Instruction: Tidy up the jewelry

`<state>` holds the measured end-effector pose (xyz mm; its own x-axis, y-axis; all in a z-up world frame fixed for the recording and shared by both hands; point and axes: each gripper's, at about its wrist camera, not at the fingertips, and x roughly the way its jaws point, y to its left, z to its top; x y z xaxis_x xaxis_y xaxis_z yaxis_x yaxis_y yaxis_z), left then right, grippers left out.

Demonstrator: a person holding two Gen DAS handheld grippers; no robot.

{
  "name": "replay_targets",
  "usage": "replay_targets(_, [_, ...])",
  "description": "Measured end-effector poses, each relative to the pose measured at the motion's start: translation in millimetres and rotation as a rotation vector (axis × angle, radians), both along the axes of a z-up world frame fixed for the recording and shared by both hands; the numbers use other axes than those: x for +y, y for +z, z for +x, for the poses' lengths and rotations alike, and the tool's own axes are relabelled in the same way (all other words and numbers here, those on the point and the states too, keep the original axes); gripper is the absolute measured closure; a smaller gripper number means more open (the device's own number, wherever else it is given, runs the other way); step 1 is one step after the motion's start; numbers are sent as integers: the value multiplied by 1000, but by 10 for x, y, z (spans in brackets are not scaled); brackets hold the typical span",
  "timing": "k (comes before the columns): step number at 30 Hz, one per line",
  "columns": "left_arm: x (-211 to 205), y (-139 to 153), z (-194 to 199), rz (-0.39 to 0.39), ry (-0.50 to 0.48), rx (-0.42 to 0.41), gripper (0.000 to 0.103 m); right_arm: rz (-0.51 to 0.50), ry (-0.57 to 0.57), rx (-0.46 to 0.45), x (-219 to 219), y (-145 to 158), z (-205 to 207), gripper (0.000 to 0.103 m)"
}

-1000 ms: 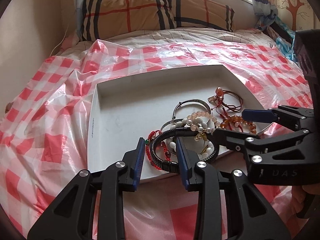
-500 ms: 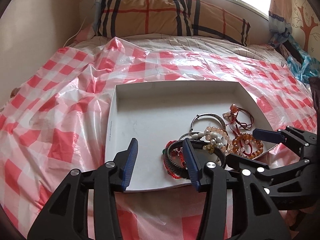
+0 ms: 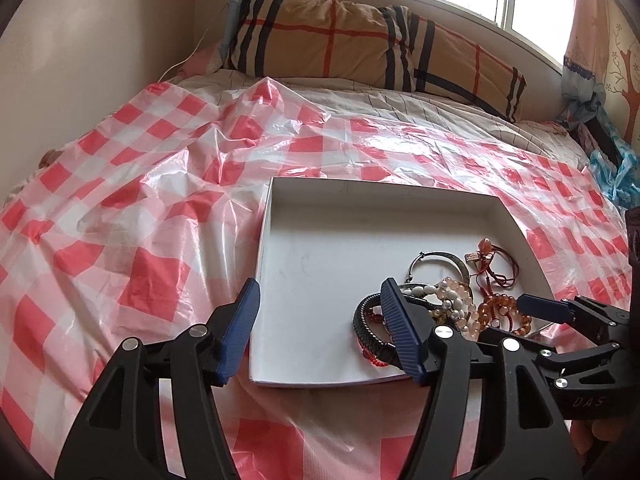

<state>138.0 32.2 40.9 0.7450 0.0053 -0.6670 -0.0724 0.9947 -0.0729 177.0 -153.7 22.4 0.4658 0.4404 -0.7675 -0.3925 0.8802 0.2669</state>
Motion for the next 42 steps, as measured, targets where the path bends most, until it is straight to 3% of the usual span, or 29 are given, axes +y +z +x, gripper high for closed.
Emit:
replay_targets(4, [-20,19,-25,17,0,-10,38,-45,84,-32,233,-23,-79,21])
replay_targets(8, [8,30,-33,5,10,-12,36,-70,-5,-42,269,-145,-64,13])
replay_targets(15, [-57,5,-52,30,-20,-3,34,-58,-55,-69,154,-52,-59,12])
replay_targets(22, [-83,175,-325,70,-24,-22,20,-110,-53,-134,62,166,-321,12])
replay_targets(28, [-250,404,-881,108,-73,-46,8,-102,-160,-186,-328,444,-803,10])
replay_targets(36, [-579,586,-1838,196,-201,-48,8,-123,-268,-210,-805,616,-1809,8])
replay_targets(42, [-681,747,-2467,207,-244,-73,8,-156,-304,-246,-972,763,-2502,8])
